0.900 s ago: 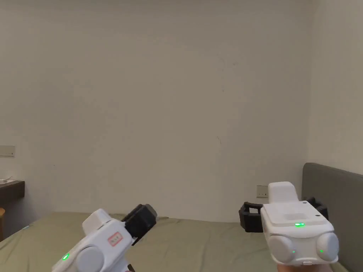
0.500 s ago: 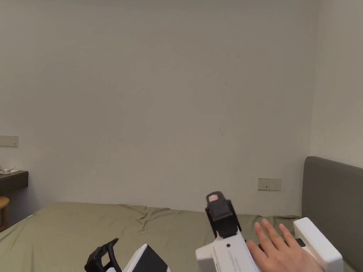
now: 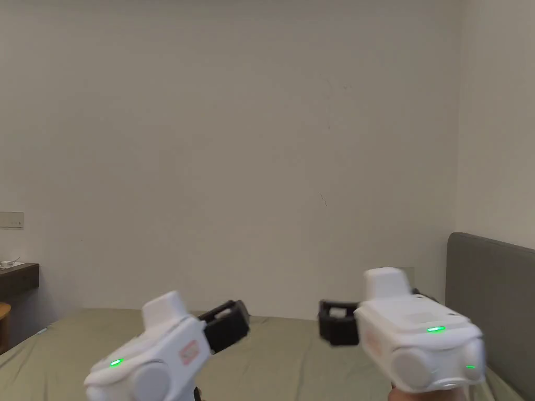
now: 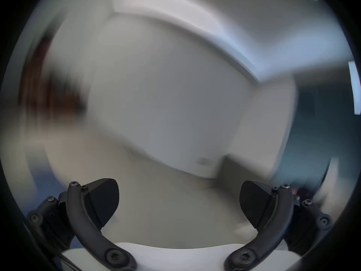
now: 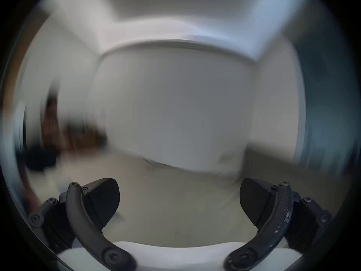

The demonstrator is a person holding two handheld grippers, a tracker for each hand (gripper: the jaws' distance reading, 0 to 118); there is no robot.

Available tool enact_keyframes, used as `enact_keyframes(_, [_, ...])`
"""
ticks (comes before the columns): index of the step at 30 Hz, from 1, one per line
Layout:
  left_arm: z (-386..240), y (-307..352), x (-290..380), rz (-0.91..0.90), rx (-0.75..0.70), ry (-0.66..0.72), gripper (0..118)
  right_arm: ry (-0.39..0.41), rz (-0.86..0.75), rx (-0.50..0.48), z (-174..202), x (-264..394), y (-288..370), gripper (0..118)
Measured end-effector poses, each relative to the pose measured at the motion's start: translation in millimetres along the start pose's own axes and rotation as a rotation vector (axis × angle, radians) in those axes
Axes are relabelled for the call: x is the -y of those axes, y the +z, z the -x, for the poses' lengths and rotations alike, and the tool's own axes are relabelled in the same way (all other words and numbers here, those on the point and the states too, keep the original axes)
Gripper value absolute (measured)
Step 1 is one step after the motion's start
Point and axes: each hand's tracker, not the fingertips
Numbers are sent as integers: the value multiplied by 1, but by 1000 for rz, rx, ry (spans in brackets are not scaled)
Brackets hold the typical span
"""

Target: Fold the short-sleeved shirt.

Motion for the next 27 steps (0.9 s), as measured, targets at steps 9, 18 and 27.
enact_keyframes(9, [-29,-6,27,94,-6,-119,118,42,-1,243,-45,62,29,118])
enact_keyframes(18, [-35,5,15,8,1,-246,118,159,-64,226,-31,51,28,118])
enact_keyframes(27, [-21,3,17,36,-30,-148,118,165,-37,231,-37,63,25,118])
